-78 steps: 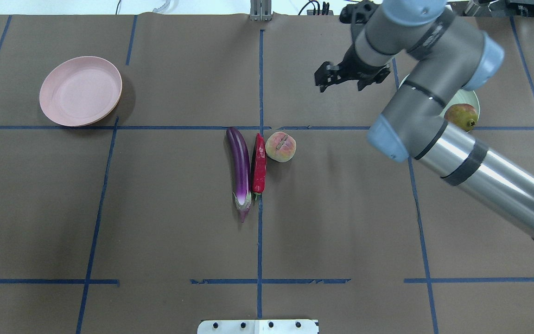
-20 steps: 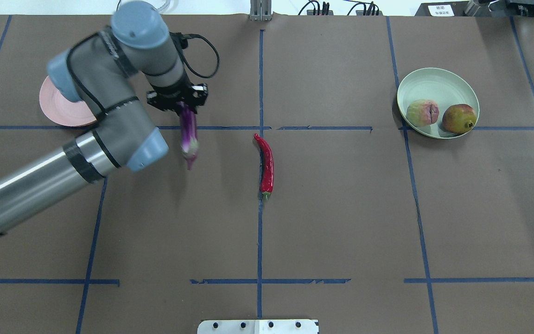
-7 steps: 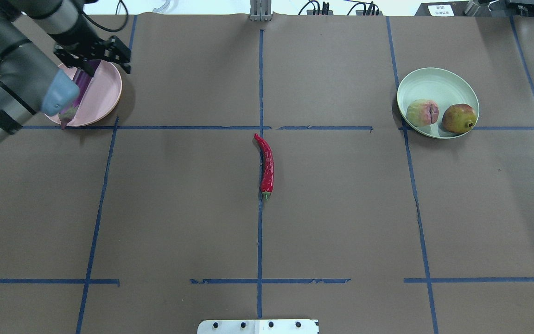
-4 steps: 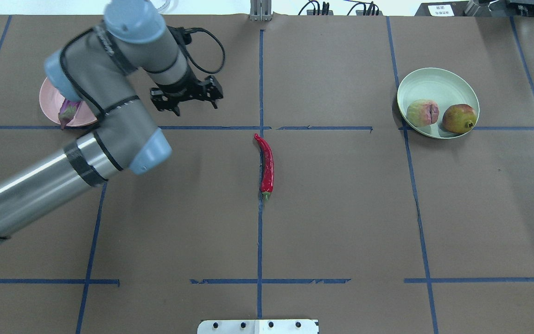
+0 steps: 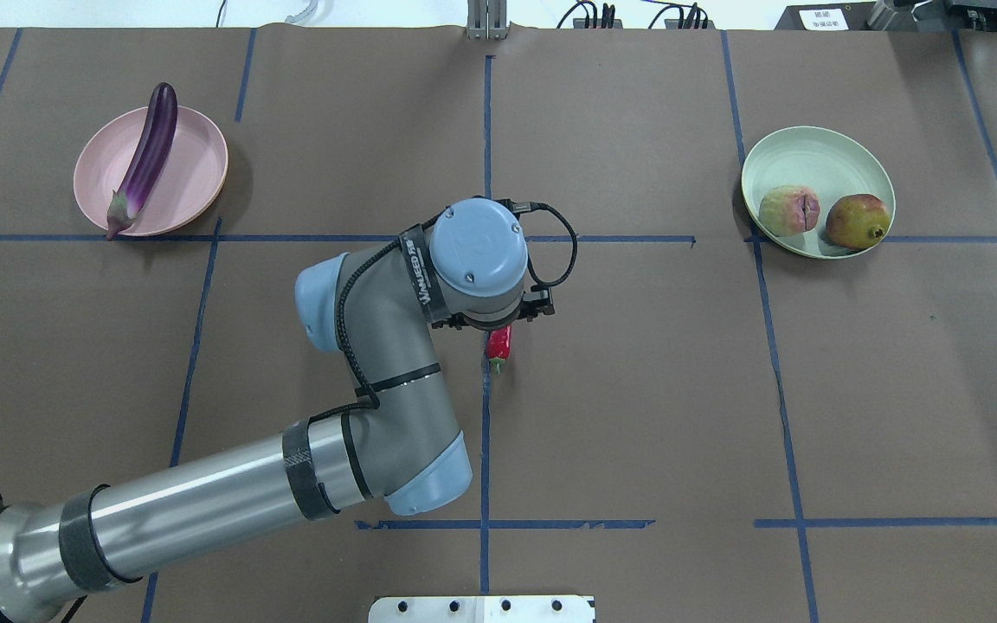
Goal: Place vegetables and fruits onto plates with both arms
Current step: 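Move the left gripper to the red chili pepper and grasp it, then carry the chili pepper with the left gripper onto the pink plate and release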
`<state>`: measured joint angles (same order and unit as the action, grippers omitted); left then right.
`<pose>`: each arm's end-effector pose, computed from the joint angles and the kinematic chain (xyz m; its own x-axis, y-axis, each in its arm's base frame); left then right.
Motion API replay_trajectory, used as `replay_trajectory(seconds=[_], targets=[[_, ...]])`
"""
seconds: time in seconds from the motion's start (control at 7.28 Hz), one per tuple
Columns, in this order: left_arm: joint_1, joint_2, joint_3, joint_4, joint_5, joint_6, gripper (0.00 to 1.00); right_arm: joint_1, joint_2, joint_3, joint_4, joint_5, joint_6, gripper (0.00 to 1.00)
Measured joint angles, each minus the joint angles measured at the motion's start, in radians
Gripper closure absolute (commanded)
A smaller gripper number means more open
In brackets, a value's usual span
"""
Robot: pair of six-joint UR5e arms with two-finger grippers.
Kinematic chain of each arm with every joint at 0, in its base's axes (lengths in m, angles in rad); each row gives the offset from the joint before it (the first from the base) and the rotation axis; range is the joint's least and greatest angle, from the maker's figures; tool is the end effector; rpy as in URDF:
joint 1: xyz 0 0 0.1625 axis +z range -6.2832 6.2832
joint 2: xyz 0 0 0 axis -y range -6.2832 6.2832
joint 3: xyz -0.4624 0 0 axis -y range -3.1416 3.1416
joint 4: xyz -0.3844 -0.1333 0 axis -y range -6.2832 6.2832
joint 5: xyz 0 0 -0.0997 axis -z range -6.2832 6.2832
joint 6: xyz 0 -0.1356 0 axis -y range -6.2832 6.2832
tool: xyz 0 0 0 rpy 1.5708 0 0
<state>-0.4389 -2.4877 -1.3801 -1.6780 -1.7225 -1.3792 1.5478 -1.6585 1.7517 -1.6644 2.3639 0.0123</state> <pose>0.6950 -0.4509 0.2048 0.6582 -0.1010 -0.7460 0.1971 0.9795 0.0412 0.0265 -0.4426 0.6825 0.7017 -0.0035 0.7125 0.0144 0.9999 -0.0092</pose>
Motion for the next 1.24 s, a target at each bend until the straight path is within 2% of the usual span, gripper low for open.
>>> replay_trajectory(seconds=[0.14,0.27,0.41,0.55,0.96,1.24], targets=[[0.016,-0.002,0.020,-0.003,0.014,0.000,0.49,0.000,0.000,-0.001,0.000,0.000,0.000,0.00],[0.022,-0.003,0.032,-0.006,0.019,0.003,0.76,0.000,0.000,-0.001,0.000,0.000,0.000,0.00],[0.023,-0.004,0.037,-0.013,0.021,0.004,0.92,0.000,0.001,-0.001,0.000,0.000,0.000,0.00],[0.020,-0.004,0.039,-0.024,0.021,0.006,1.00,0.000,0.001,-0.001,0.000,0.000,0.000,0.00],[-0.036,-0.001,0.036,-0.037,0.000,0.010,1.00,0.000,0.003,-0.001,0.000,0.000,0.000,0.00],[-0.181,0.047,0.030,-0.037,-0.132,0.109,1.00,0.000,0.004,-0.001,0.000,0.000,0.000,0.00]])
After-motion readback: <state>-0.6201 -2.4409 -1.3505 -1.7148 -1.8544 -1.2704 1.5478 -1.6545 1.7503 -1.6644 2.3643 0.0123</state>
